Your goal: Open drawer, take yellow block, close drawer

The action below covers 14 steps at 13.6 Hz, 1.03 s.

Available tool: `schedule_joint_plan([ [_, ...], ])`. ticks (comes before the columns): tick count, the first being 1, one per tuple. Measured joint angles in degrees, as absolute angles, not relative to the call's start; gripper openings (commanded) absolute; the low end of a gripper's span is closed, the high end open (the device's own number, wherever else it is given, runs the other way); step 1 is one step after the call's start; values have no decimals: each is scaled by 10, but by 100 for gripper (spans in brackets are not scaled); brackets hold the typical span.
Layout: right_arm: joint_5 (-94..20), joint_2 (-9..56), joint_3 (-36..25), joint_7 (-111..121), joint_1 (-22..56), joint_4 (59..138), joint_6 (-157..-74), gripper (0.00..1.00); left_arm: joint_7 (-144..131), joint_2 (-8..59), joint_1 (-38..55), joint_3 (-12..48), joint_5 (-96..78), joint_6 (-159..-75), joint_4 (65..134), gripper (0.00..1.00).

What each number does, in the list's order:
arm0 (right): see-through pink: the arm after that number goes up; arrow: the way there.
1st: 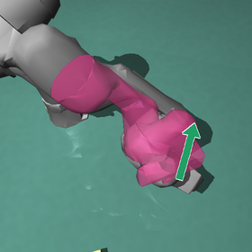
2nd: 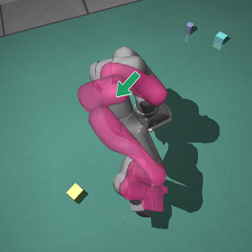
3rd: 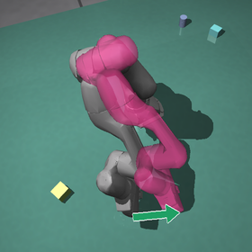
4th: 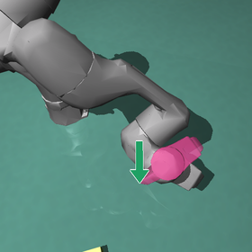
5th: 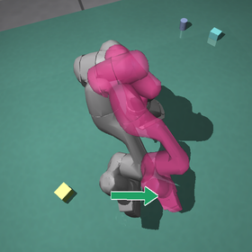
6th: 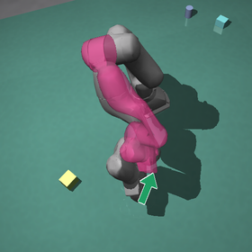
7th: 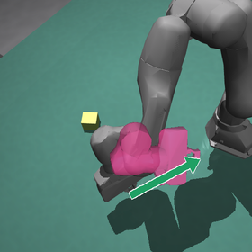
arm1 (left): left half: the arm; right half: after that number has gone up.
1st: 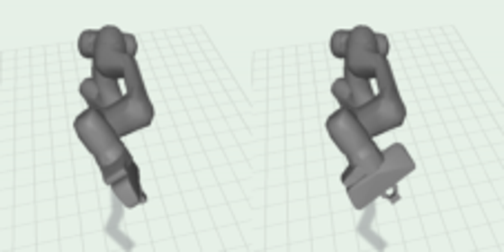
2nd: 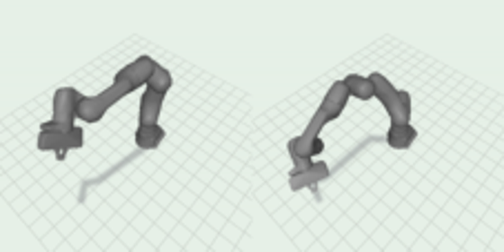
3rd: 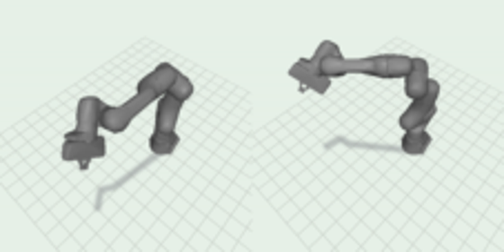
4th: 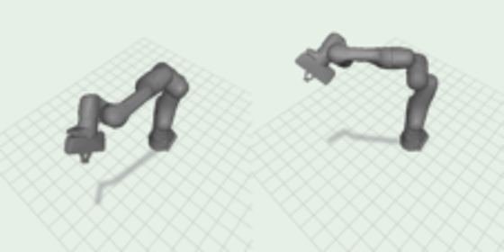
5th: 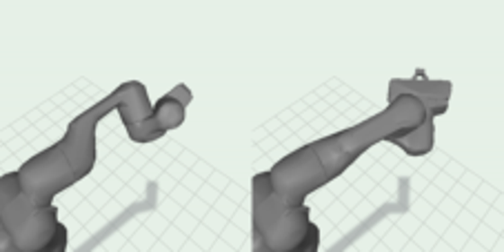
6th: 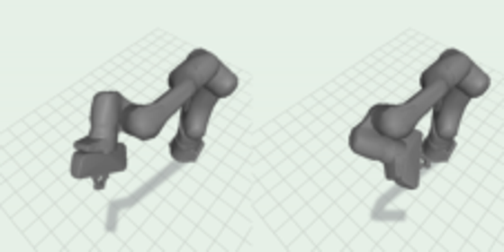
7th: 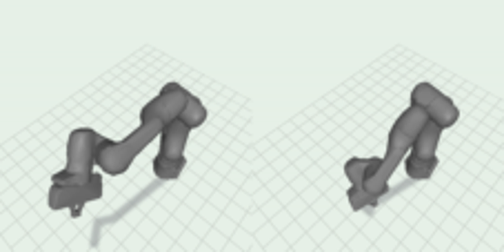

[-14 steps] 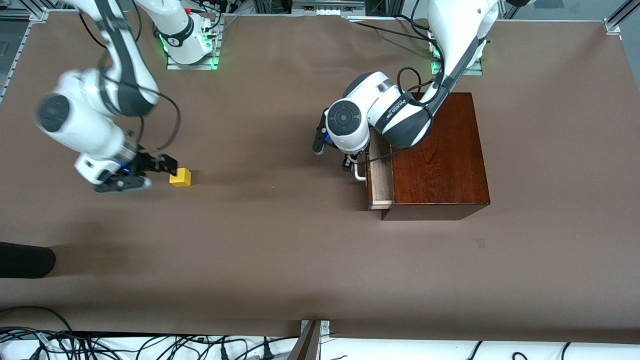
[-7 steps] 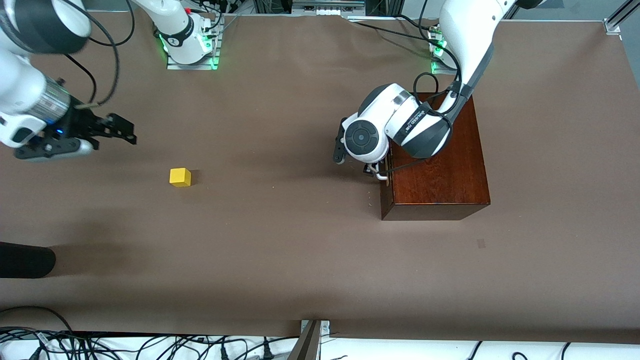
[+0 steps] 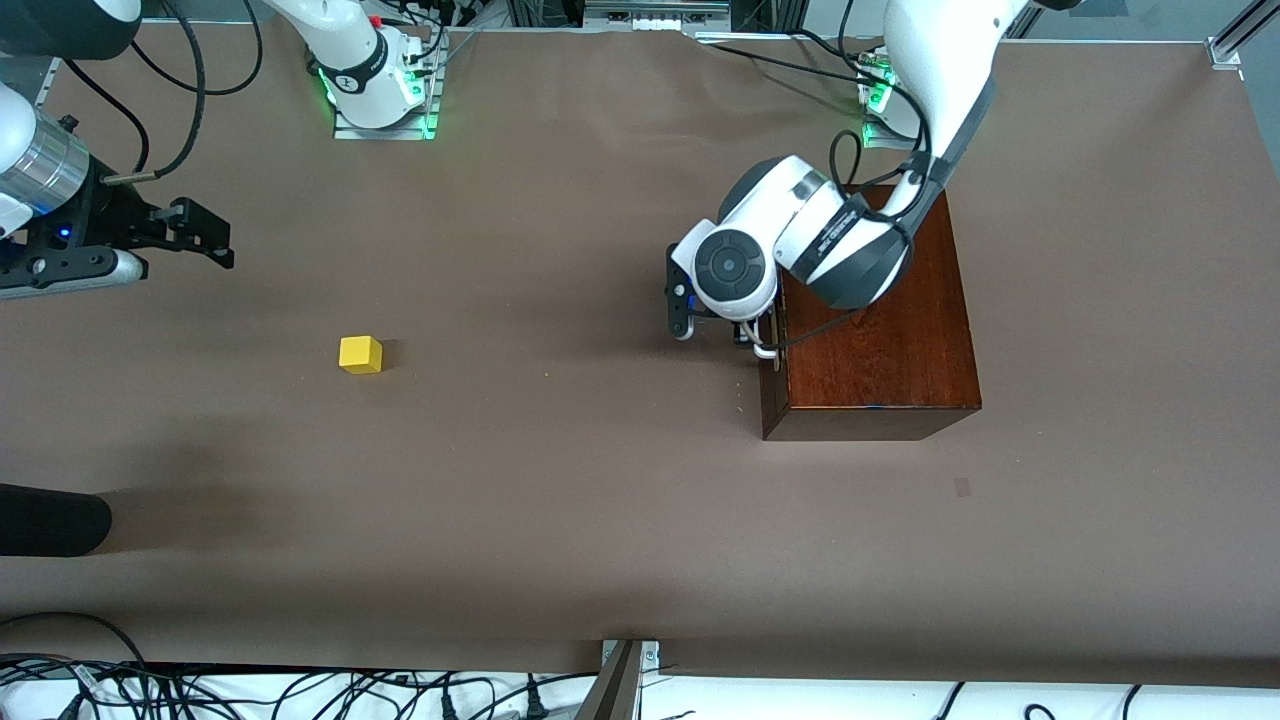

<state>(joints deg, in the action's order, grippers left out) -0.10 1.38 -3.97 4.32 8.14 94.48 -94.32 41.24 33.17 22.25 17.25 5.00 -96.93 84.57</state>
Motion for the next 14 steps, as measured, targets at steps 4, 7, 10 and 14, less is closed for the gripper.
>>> schedule_joint_plan([
  [4,0,19,-41,43,81,927,-935,100,178,246,212,164,39,-936,844,100],
  [7,0,19,-42,43,81,920,-934,100,70,221,205,159,34,-890,833,100],
  [10,0,19,-41,43,81,919,-933,100,40,220,173,149,34,-864,812,100],
  [14,0,19,-40,43,82,919,-933,100,4,193,66,142,33,-862,771,100],
])
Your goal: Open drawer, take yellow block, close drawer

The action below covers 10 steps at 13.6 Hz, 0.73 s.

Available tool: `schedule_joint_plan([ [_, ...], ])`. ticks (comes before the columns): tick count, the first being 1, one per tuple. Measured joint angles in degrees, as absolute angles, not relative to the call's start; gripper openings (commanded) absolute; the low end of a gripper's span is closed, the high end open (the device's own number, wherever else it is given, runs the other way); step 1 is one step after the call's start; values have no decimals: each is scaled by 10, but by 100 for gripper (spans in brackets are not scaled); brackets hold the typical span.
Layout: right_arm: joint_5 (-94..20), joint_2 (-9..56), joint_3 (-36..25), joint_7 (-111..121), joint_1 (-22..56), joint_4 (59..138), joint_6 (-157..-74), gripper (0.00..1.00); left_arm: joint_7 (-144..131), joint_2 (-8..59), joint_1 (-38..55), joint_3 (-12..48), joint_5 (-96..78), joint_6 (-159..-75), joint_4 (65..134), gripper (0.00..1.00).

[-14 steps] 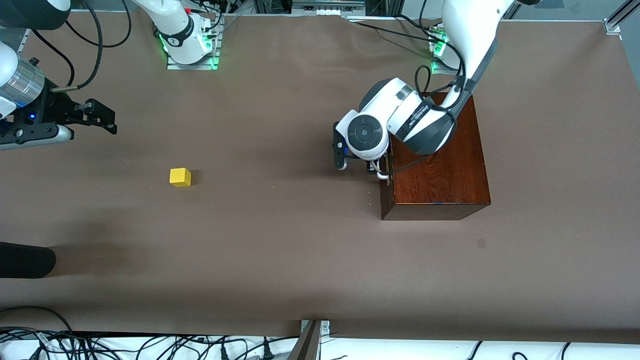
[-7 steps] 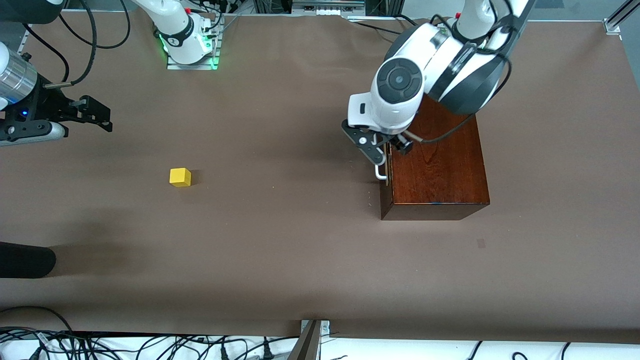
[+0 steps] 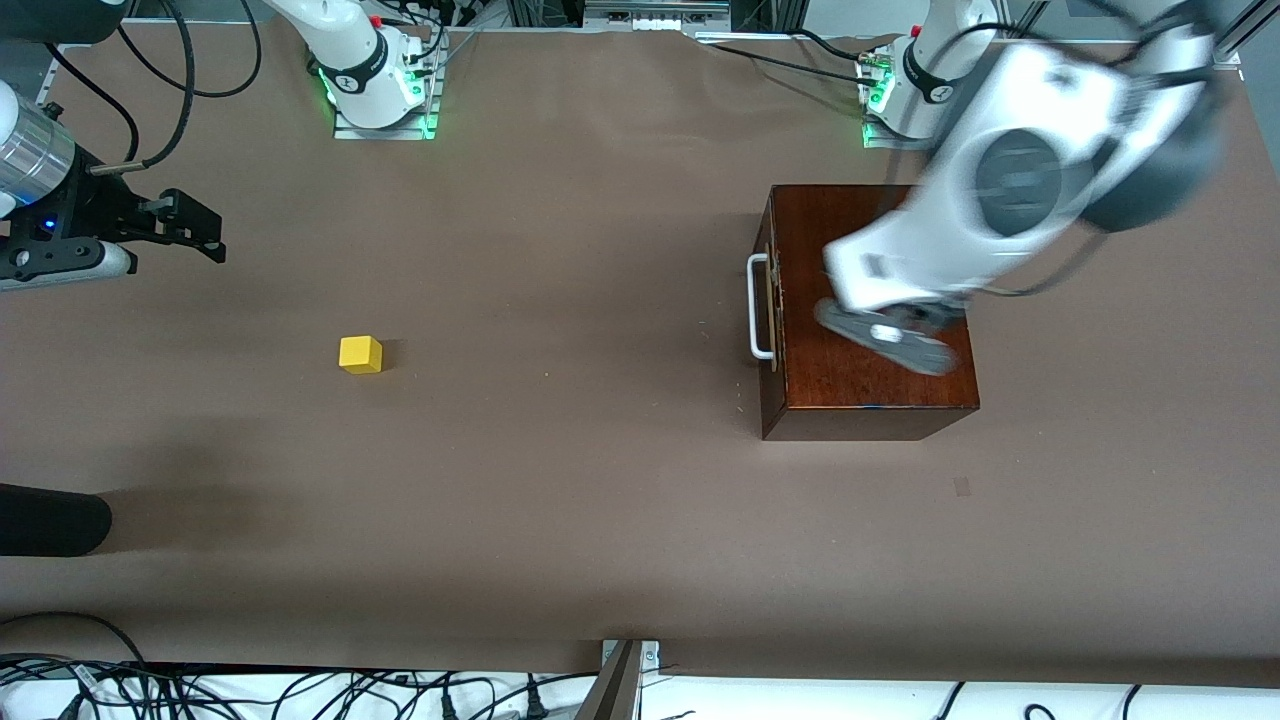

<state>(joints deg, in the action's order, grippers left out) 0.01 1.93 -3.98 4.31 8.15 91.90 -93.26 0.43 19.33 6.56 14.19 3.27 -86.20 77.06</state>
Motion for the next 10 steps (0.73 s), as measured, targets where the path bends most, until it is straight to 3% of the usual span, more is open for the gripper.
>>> schedule_joint_plan([
  [4,0,19,-40,43,82,919,-931,100,3,153,-48,143,6,-845,762,100],
  [7,0,19,-40,43,82,918,-921,100,2,125,-52,118,5,-844,777,100],
  [10,0,19,-40,43,82,918,-916,100,2,43,-3,37,5,-902,882,100],
])
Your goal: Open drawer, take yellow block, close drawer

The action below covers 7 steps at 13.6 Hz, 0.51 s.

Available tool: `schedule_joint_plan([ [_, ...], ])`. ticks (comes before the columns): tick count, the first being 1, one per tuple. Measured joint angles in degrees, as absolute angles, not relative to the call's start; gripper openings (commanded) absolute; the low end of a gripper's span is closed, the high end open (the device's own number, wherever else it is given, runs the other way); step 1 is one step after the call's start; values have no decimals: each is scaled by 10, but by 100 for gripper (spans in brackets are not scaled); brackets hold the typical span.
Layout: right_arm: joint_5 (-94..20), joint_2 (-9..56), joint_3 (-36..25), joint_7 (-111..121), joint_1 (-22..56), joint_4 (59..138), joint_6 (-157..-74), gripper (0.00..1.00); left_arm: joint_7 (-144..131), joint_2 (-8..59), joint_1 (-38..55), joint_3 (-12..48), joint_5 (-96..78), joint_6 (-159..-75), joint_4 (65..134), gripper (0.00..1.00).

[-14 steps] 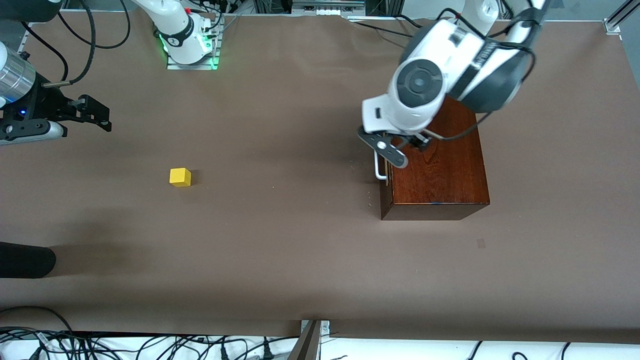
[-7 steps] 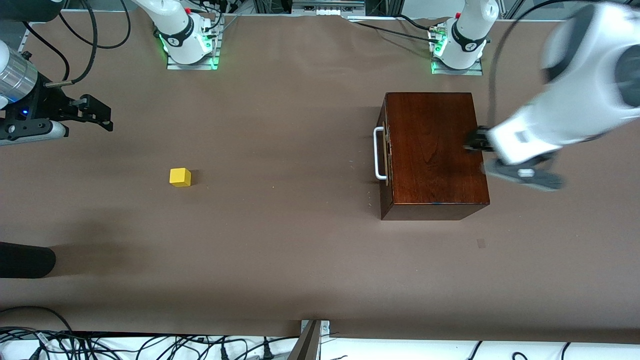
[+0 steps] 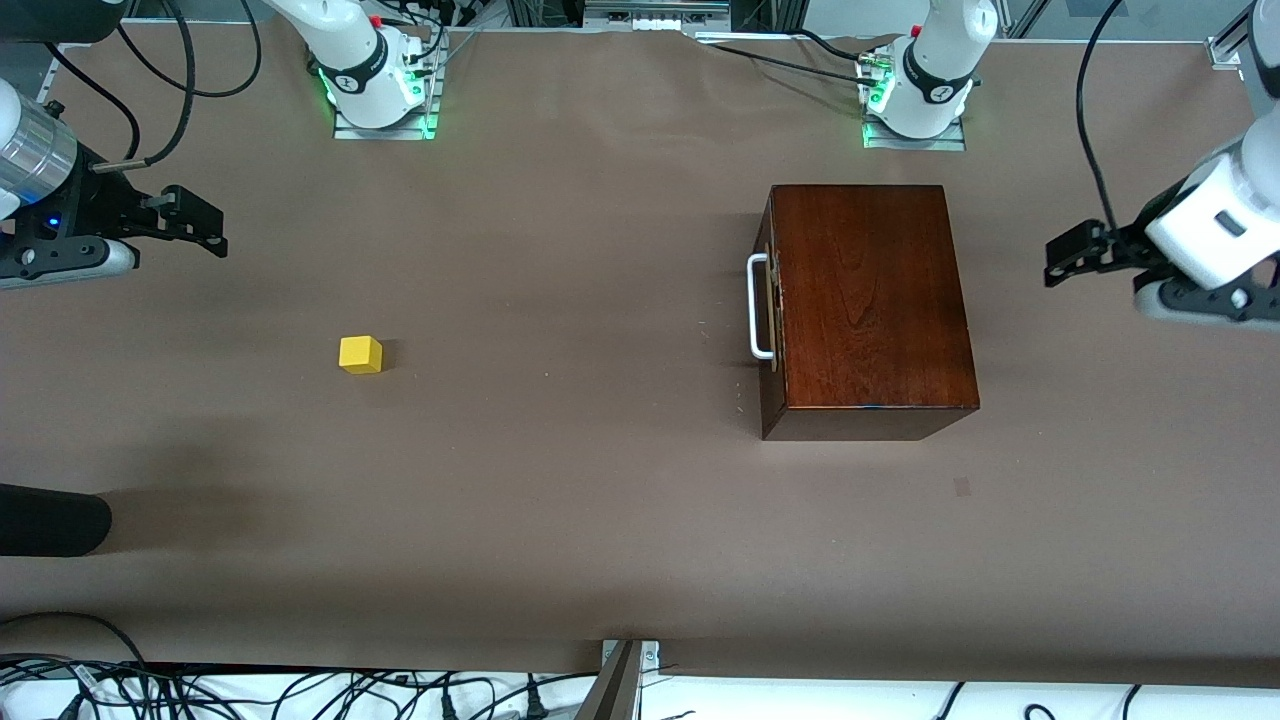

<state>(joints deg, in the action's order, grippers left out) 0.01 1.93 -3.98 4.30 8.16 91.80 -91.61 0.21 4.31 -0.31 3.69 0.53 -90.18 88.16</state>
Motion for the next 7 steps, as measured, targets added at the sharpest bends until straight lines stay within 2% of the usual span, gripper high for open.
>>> schedule_joint_plan([
  [2,0,19,-40,43,82,918,-916,100,2,-21,4,19,4,-973,978,100],
  [3,0,19,-40,43,82,918,-916,100,1,-44,5,17,4,-978,1008,100],
  [7,0,19,-40,43,82,918,-916,100,-1,-71,31,3,3,-973,1035,100],
])
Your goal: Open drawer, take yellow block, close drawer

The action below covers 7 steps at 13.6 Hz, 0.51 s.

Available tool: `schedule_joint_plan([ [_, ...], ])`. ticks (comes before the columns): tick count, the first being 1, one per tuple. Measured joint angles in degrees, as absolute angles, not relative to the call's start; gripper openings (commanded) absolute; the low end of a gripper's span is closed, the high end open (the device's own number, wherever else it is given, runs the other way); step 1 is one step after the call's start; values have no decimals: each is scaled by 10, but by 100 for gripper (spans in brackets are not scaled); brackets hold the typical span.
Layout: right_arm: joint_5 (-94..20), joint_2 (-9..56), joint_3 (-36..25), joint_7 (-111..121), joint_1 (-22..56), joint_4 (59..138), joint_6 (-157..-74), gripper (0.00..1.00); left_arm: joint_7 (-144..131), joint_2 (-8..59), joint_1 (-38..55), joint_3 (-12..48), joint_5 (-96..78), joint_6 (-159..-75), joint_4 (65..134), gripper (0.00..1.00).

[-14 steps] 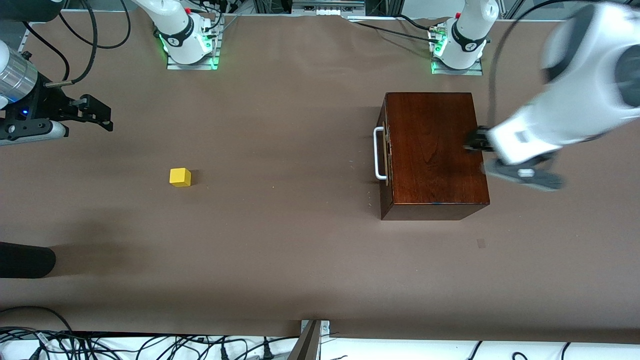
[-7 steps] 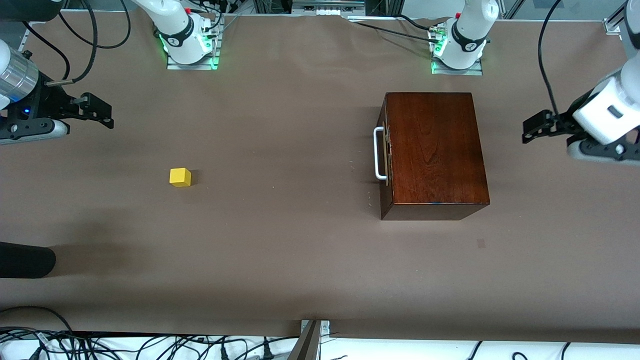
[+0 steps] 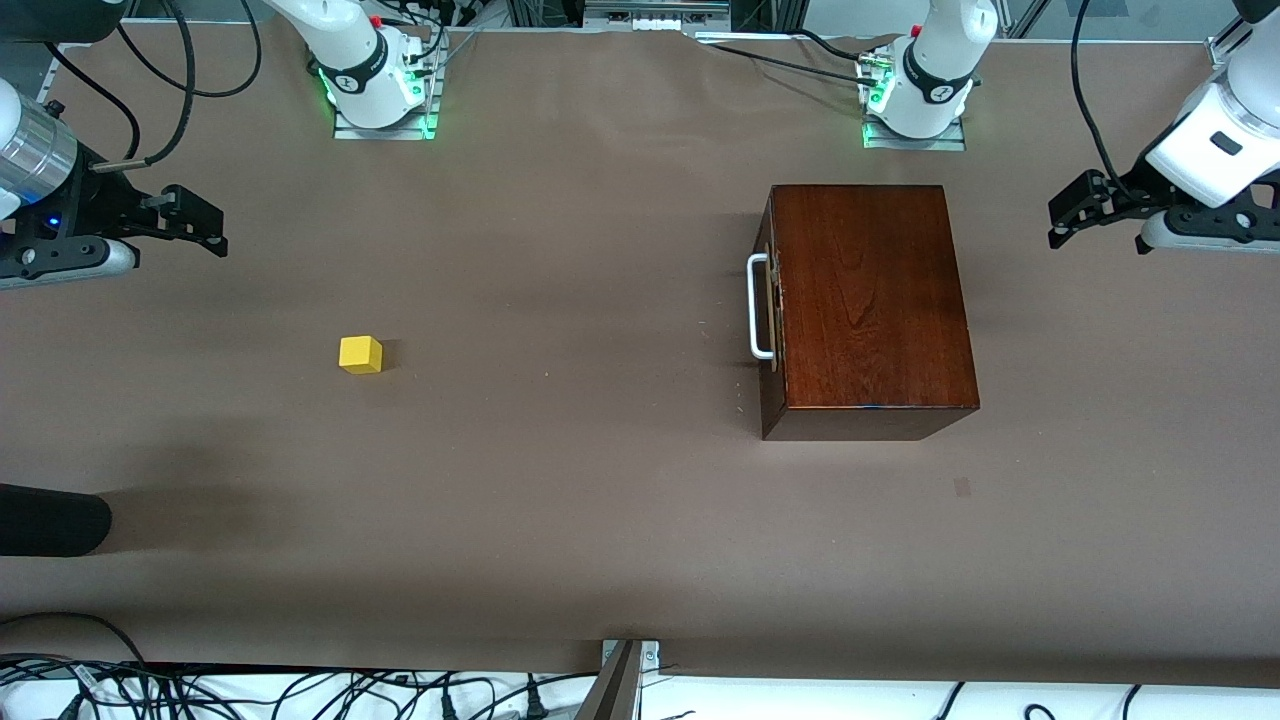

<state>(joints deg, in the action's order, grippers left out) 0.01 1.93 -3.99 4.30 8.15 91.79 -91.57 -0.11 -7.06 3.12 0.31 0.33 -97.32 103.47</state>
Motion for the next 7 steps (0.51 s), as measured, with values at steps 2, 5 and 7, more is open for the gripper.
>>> schedule_joint_plan([
  [2,0,19,-40,43,82,918,-916,100,-2,-69,48,-15,3,-973,1036,100],
  [5,0,19,-40,43,82,918,-915,100,-2,-67,51,-19,3,-973,1035,100],
  [7,0,19,-40,43,82,918,-915,100,-3,-62,52,-19,3,-973,1031,100],
])
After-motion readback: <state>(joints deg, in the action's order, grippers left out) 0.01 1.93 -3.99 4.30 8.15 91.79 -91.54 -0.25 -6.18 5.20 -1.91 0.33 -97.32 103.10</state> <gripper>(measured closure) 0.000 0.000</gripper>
